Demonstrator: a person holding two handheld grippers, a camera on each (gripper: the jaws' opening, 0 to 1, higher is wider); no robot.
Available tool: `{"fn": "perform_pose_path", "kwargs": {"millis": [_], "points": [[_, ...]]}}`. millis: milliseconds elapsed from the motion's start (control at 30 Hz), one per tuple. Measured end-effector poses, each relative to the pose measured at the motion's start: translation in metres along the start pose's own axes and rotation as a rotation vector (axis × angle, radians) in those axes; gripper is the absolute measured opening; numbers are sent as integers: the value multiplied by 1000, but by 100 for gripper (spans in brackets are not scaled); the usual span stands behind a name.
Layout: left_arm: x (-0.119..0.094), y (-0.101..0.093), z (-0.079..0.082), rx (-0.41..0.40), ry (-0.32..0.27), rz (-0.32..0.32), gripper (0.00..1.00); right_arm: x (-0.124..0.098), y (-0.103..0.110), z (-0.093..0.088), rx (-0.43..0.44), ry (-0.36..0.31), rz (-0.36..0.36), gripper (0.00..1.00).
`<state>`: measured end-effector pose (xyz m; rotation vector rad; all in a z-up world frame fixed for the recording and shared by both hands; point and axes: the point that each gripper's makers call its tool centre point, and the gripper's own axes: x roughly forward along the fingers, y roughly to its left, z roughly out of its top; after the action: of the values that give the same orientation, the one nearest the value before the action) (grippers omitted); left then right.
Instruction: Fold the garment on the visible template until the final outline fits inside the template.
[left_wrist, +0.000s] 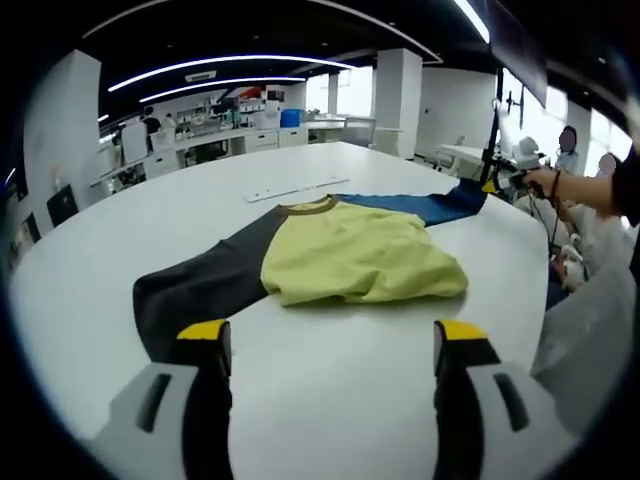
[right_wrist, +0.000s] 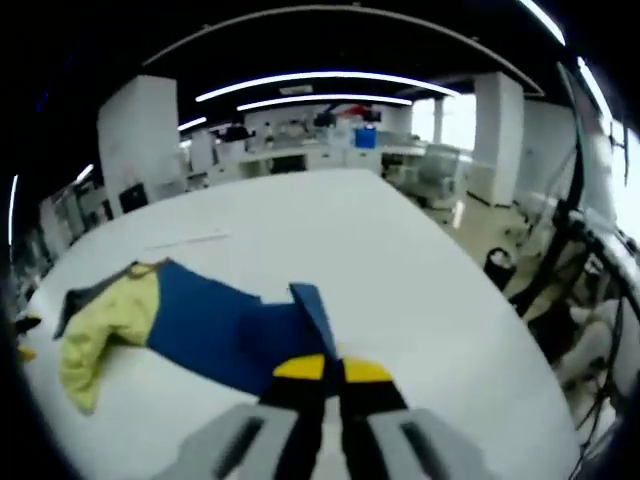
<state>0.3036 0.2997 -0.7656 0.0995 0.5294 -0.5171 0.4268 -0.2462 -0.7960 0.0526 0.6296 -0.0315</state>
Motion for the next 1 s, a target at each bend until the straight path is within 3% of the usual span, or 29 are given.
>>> {"fn": "perform_pose_path", "kwargs": {"millis": [167, 367, 467, 600, 833, 1000], "points": [[-1, 0, -2, -6, -1, 1, 80, -3, -15, -12, 40, 24, -83, 0], [-2, 0, -4, -17, 0, 2, 82, -4, -15, -25, 105, 61, -84, 9], [-3, 0, -3, -19, -1, 4, 83, -6, -13, -24, 117, 55, -85, 23], [-3, 1, -3, -18, -2, 6, 83, -9, -9, -23, 144, 56, -71, 52], [-3, -1, 1, -19, -16, 8, 86, -9, 13, -17, 89, 65, 38, 82], [-4, -4, 4, -31, -32, 8, 93, -14, 49, -12, 19, 63, 150, 92]]}}
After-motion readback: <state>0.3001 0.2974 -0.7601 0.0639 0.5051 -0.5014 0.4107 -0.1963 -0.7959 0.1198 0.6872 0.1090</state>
